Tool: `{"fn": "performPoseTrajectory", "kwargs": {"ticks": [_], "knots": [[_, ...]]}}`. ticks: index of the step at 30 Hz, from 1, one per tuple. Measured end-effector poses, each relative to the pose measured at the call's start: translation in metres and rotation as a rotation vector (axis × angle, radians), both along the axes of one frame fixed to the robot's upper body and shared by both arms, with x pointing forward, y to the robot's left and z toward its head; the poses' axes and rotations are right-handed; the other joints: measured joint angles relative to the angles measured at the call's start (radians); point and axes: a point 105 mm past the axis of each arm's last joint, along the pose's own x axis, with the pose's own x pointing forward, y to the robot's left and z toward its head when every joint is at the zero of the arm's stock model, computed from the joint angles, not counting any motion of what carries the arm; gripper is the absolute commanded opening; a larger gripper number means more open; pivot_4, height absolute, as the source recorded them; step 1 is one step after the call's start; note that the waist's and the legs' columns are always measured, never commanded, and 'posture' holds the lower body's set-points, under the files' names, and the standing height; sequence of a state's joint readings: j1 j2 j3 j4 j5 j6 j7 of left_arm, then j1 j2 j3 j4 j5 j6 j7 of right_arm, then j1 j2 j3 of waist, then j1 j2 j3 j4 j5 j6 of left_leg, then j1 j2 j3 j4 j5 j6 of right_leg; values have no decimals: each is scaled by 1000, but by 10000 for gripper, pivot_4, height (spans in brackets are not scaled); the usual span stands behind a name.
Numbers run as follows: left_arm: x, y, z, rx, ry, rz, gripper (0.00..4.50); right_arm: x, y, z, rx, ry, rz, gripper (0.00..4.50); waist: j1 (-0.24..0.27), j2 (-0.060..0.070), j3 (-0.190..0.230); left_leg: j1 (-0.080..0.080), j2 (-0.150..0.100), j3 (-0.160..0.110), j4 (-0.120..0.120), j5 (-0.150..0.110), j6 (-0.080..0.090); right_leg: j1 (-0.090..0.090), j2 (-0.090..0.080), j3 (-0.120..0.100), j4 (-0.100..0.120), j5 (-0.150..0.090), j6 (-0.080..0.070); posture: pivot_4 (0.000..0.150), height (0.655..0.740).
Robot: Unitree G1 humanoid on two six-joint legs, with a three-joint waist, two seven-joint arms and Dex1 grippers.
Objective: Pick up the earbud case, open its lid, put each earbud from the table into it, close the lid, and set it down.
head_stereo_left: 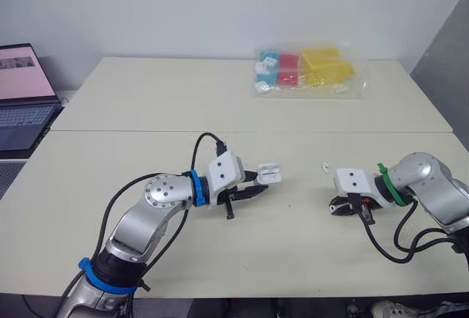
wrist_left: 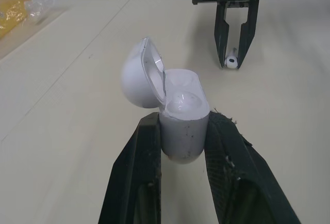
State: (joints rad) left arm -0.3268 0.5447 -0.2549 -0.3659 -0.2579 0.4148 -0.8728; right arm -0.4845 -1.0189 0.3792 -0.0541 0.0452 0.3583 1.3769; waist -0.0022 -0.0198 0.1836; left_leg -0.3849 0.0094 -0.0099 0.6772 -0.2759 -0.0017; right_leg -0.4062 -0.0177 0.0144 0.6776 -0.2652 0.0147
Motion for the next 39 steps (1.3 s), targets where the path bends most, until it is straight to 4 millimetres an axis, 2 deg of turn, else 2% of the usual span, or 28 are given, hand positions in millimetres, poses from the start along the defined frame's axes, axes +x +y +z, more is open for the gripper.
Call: {"fn": "performPoseTrajectory", "kwargs": {"ticks": [6,13,20,24,31,39], "knots": [[-1,0,2,-3,-8,8,7813,-6,-14,3,-43,34,48,4164,0,0,0,0,0,0,0,0,0,0,0,-1,0,0,0,1500,7400],[-1,0,2,-3,-6,10,7813,-8,-23,-3,-59,49,53,4164,-2,0,0,0,0,0,0,0,0,0,0,0,0,0,0,1500,7400],[-1,0,2,-2,-8,8,7813,-6,-24,-3,-59,40,46,28139,-2,0,0,1,0,0,0,0,0,1,0,0,1,0,1,1500,7400],[0,0,2,-2,-9,9,7813,-6,-25,2,-53,53,19,28540,-2,0,0,1,0,0,0,0,0,1,0,0,1,0,1,1500,7400],[0,0,1,-3,-8,23,7813,-7,-35,33,-107,-13,-67,28540,-1,0,0,1,0,0,0,0,0,1,0,0,0,0,0,1500,7400],[0,-5,1,-21,-25,24,7813,-18,-29,27,-155,1,-170,28540,0,0,0,1,0,0,0,0,0,1,0,0,0,-1,2,1500,7400]]}}
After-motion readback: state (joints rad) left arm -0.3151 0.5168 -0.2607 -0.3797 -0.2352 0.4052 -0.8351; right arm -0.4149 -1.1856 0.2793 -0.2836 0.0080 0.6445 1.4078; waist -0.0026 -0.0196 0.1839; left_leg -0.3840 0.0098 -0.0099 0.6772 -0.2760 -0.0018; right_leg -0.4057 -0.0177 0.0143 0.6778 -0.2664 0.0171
